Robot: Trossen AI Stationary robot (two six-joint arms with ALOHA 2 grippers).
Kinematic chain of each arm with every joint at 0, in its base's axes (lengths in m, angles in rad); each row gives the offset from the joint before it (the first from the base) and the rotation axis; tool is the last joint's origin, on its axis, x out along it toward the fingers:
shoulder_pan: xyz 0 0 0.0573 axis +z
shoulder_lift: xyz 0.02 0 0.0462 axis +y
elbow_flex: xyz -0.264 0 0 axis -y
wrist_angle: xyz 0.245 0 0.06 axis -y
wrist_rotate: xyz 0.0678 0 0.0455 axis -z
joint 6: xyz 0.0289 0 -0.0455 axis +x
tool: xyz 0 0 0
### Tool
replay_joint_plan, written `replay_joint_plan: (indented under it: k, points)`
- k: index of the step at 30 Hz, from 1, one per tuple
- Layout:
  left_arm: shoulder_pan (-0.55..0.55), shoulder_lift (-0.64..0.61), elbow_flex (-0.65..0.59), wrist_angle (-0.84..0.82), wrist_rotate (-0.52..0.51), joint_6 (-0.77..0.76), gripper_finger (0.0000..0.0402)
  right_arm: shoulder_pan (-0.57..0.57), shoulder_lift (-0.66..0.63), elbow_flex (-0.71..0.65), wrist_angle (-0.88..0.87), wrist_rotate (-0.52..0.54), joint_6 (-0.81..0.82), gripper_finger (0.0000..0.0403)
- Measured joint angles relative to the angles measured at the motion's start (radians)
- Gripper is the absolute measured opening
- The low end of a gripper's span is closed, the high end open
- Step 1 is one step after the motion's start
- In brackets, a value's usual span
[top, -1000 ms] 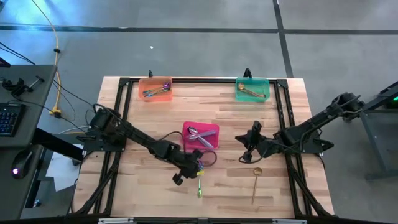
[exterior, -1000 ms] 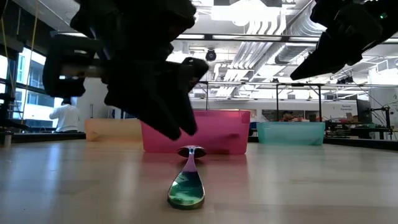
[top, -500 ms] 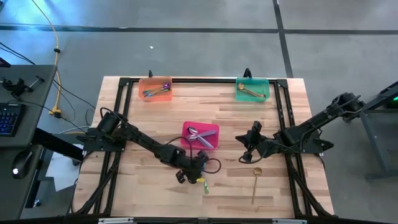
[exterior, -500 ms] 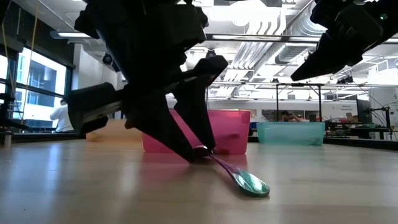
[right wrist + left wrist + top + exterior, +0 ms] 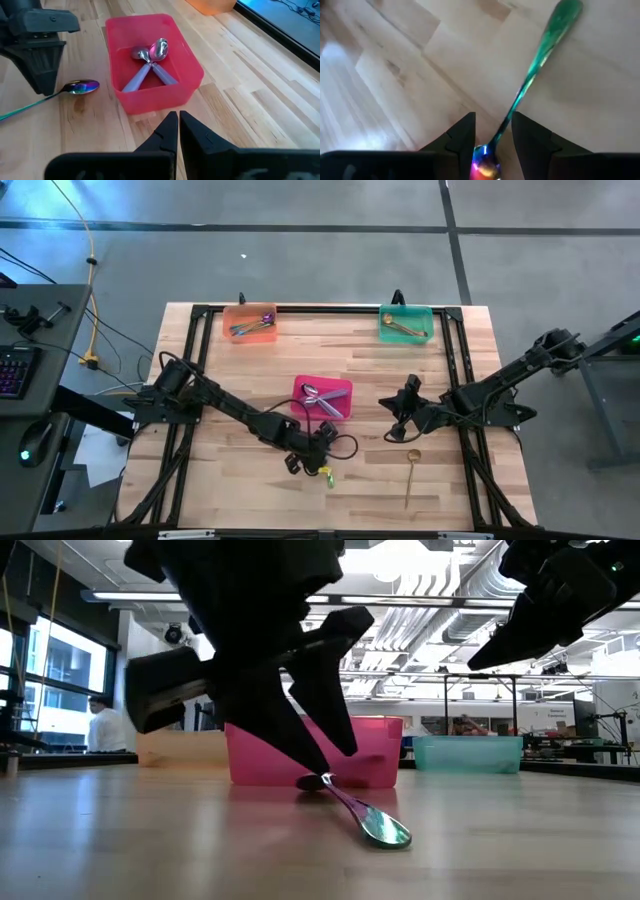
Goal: Sort silverware by color (type)
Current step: Put the green spoon into the orange bin
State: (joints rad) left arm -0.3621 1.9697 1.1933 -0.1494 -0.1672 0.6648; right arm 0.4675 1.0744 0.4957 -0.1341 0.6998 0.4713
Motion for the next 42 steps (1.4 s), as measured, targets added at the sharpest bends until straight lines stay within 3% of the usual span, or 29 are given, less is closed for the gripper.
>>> replay_joint_plan:
  k: [14,22,27,34,42]
  points:
    - [0.045,0.04,0.006,-0.076,0.029,0.044,0.011,0.0,0.0,0.0,0.002,0.0,-0.008,0.0]
    - [0.027,0.013,0.003,-0.165,0.024,-0.003,0.0014,0.0,0.0,0.0,0.002,0.0,-0.008,0.0]
    - [0.015,-0.027,-0.001,-0.271,0.002,-0.115,0.0013,0.0,0.0,0.0,0.002,0.0,-0.008,0.0]
    - [0.013,-0.201,-0.037,-0.436,-0.059,-0.317,0.0007,0.0,0.0,-0.001,0.0,0.0,-0.008,0.0]
    - [0.107,-0.578,-0.175,-0.597,-0.213,-0.531,0.0006,0.0,0.0,-0.001,-0.004,0.001,-0.008,0.0]
